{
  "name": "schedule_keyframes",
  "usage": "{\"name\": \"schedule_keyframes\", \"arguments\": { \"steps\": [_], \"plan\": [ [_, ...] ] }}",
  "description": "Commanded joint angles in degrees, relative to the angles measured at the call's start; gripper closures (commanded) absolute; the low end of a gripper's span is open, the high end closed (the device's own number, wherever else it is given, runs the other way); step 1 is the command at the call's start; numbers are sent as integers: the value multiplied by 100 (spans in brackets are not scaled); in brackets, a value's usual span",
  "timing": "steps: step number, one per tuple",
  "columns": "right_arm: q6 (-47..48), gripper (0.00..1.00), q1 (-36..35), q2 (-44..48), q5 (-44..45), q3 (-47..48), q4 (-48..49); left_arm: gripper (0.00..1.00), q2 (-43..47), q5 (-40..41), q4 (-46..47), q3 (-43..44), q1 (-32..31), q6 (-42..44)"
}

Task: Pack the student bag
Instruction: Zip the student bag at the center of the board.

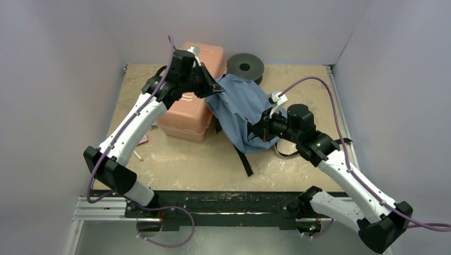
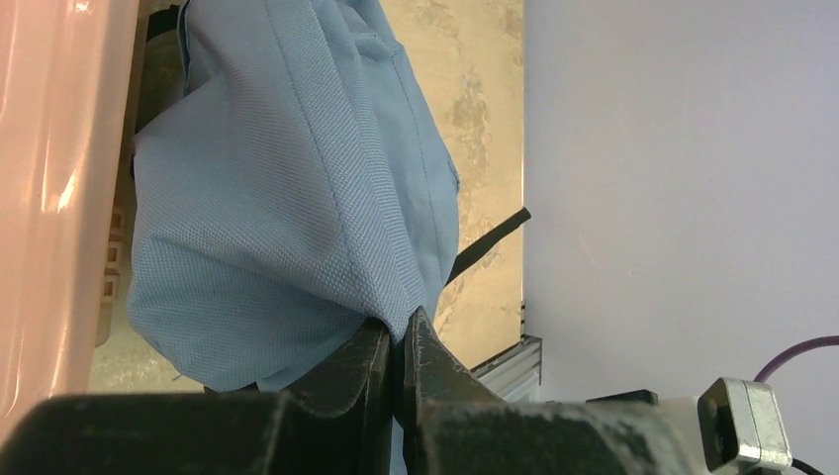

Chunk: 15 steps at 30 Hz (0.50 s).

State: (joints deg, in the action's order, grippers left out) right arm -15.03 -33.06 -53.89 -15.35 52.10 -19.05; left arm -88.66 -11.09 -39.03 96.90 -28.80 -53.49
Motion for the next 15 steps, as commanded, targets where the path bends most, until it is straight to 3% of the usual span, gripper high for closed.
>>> {"name": "schedule_keyframes", "arguments": {
  "steps": [1, 8, 12, 15],
  "plan": [
    [-187, 100, 10, -17, 504, 182, -1266, 100, 342, 608, 878, 392, 111, -78],
    [-726, 100, -58, 456, 386, -7, -2062, 100, 111, 1398, 1266, 743, 159, -63],
    [-957, 100, -120, 1084, -26, -424, -2029, 100, -301, 1148, 957, 1424, 181, -42],
    [-1190, 100, -124, 1446, 166, -568, -1825, 100, -264, 495, 927, 1228, 169, -203]
  ]
}}
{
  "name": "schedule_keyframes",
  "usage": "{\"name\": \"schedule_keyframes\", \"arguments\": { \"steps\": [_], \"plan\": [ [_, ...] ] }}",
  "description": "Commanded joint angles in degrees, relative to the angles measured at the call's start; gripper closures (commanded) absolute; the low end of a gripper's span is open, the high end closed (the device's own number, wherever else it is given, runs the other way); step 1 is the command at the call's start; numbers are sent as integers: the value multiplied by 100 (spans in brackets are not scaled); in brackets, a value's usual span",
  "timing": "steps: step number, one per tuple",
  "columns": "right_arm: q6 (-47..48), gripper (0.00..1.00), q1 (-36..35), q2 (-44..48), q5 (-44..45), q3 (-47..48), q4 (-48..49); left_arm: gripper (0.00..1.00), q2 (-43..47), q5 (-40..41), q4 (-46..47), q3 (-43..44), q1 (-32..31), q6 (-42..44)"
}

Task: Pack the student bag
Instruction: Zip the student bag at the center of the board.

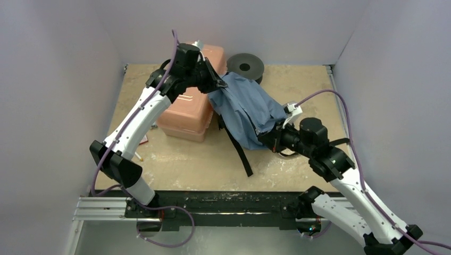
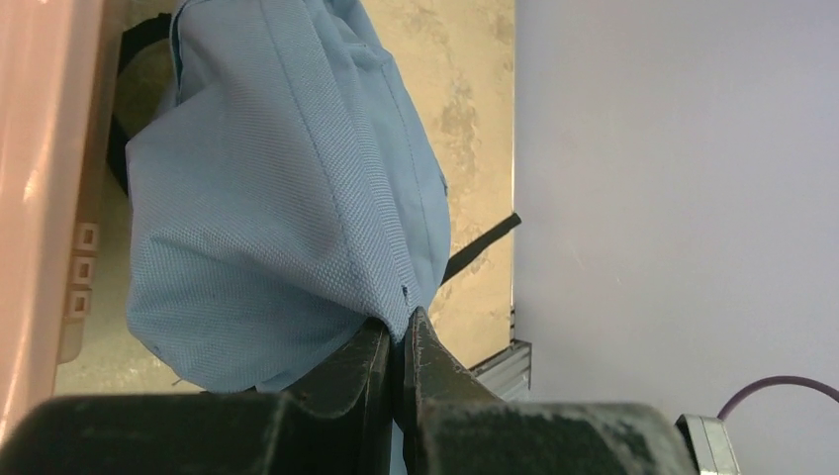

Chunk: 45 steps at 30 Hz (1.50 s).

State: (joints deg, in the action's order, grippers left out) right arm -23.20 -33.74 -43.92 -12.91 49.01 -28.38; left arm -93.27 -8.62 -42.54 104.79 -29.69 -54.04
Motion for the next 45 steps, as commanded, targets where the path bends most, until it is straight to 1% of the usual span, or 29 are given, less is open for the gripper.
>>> {"name": "schedule_keyframes", "arguments": {
  "steps": [1, 3, 5, 6, 8, 10, 11, 13, 14, 16, 17, 18, 19, 22, 25, 28, 29, 30, 31, 34, 35, 37, 39, 42, 45],
  "plan": [
    [-405, 100, -60, 431, 1, -268, -912, 100, 301, 113, 1396, 218, 254, -214],
    [-619, 100, -55, 197, 819, -297, -1231, 100, 514, -8, 1508, -109, 260, -264],
    [-867, 100, -50, -83, 1577, -321, -1459, 100, 542, -56, 1386, -126, 277, -153],
    [-1016, 100, -51, -84, 1817, -287, -1409, 100, 516, -163, 1254, 10, 279, -36],
    [-1341, 100, -47, 151, 1842, -295, -999, 99, 470, -652, 1115, 97, 280, 231],
    [-1171, 100, -46, 368, 1650, -305, -431, 81, 578, -1264, 1182, -162, 242, 304],
    [-1040, 100, -53, 412, 1383, -288, -181, 70, 703, -1506, 1251, -416, 172, 382],
    [-667, 100, -54, 336, 893, -140, 66, 52, 1074, -1636, 1285, -971, -30, 545],
    [-485, 100, -55, 259, 702, -44, -1, 45, 1290, -1652, 1292, -1254, -131, 569],
    [-237, 100, -51, 126, 619, 106, -261, 38, 1711, -1677, 1264, -1772, -307, 392],
    [-159, 100, -52, 76, 660, 170, -407, 33, 1971, -1625, 1312, -2086, -396, 254],
    [-127, 100, -46, 28, 722, 230, -579, 25, 2235, -1572, 1337, -2382, -473, 138],
    [-116, 100, -51, 17, 767, 280, -728, 23, 2475, -1477, 1269, -2651, -532, 47],
    [-230, 100, -51, 68, 644, 259, -1021, 23, 3075, -1144, 872, -3237, -683, -209],
    [-374, 100, -54, -18, 180, 102, -1241, 24, 3473, -828, 582, -3593, -919, -319],
    [-332, 100, -56, -185, -11, 76, -1649, 32, 3666, -934, 483, -4090, -1046, 536],
    [-281, 100, -61, -214, -18, 74, -1758, 34, 3739, -1043, 633, -4319, -1136, 792],
    [-218, 100, -48, -221, -23, 67, -1849, 34, 3830, -1113, 988, -4585, -1280, 1002],
    [-178, 100, -57, -215, -62, 46, -1921, 34, 3913, -918, 1319, -4801, -1611, 1294],
    [-137, 100, -62, -189, -220, -21, -1994, 33, 3971, 478, 2329, -5147, -3011, 2180],
    [-145, 100, -59, -180, -268, -43, -1996, 33, 3885, 1215, 2740, -5239, -3449, 2594],
    [-175, 100, -56, -186, -355, -95, -2019, 33, 3559, 1972, 3524, -5333, -4203, 3376],
    [-189, 100, -59, -203, -363, -134, -2057, 32, 3059, 2591, 4007, -5188, -4725, 4149],
    [-202, 100, -62, -188, -246, -157, -2128, 32, 2170, 3426, 4163, -4697, -5145, 5055],
    [-236, 100, -60, -169, -71, -167, -2207, 32, 1472, 3428, 4531, -4472, -5246, 5353]
  ]
}}
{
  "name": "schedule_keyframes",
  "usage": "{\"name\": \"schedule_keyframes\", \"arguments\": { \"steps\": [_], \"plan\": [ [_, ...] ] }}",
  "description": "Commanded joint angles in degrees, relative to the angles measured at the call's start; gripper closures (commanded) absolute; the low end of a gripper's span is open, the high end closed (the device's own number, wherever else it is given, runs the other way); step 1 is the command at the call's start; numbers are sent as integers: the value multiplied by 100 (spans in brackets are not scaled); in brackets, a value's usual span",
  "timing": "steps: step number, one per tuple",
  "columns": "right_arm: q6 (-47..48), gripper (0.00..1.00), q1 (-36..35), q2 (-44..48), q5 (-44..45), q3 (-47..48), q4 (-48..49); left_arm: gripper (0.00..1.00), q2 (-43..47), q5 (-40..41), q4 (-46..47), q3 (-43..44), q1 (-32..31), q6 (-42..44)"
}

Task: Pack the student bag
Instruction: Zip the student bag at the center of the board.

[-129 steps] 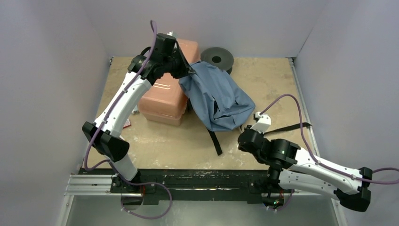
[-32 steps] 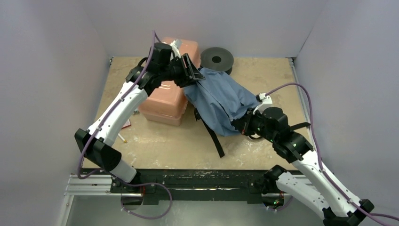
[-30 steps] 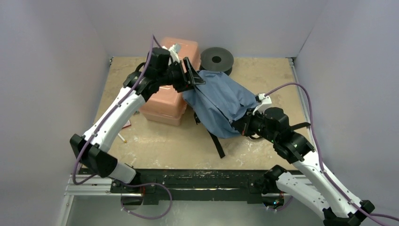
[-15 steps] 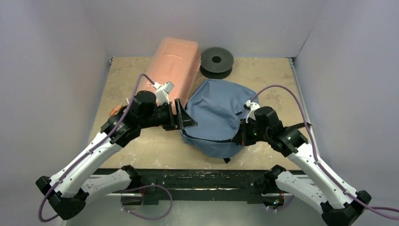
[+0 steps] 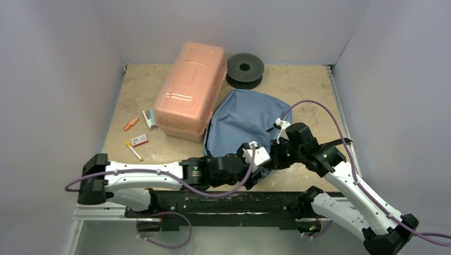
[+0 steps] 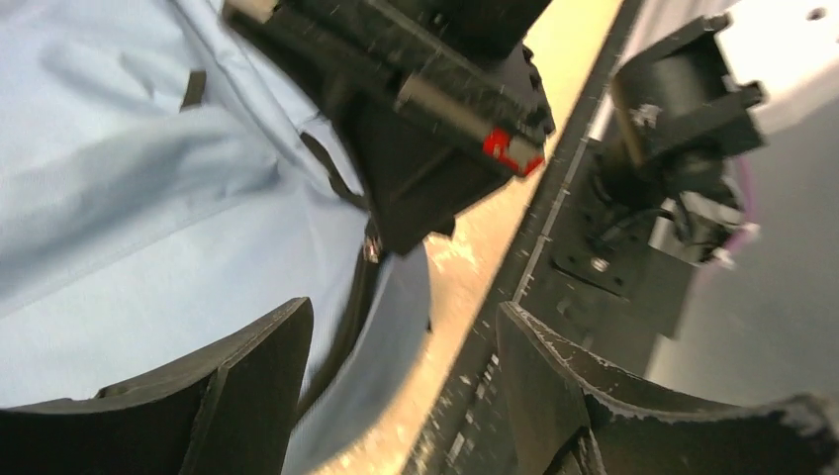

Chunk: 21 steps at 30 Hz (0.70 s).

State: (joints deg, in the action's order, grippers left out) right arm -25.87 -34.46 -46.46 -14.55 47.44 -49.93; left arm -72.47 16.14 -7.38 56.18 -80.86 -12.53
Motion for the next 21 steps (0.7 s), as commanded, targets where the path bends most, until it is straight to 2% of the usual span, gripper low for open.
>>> {"name": "schedule_keyframes", "arguments": {
  "steps": [1, 5, 7, 11, 14, 16, 21],
  "plan": [
    [17, 100, 9, 76, 145, -4, -79, 33, -765, 885, 1052, 394, -132, 1194],
    [-46, 100, 11, 82, 303, 36, -169, 38, -1137, 869, 1289, 115, -132, 1067],
    [-102, 100, 16, 77, 361, 48, -191, 45, -1197, 955, 1339, -46, -132, 926],
    [-391, 100, 10, 12, 782, 48, -336, 65, -1248, 1151, 1302, -318, -132, 599],
    [-849, 100, 13, -17, 1081, -82, -395, 84, -1299, 1210, 1240, -511, -132, 383],
    [-1468, 100, 19, 75, 1266, -286, -310, 99, -1309, 1171, 1224, -664, -132, 200],
    [-2456, 100, 47, 97, 2483, -678, -20, 100, -1207, 1013, 1582, -1168, -341, -48]
  ]
}}
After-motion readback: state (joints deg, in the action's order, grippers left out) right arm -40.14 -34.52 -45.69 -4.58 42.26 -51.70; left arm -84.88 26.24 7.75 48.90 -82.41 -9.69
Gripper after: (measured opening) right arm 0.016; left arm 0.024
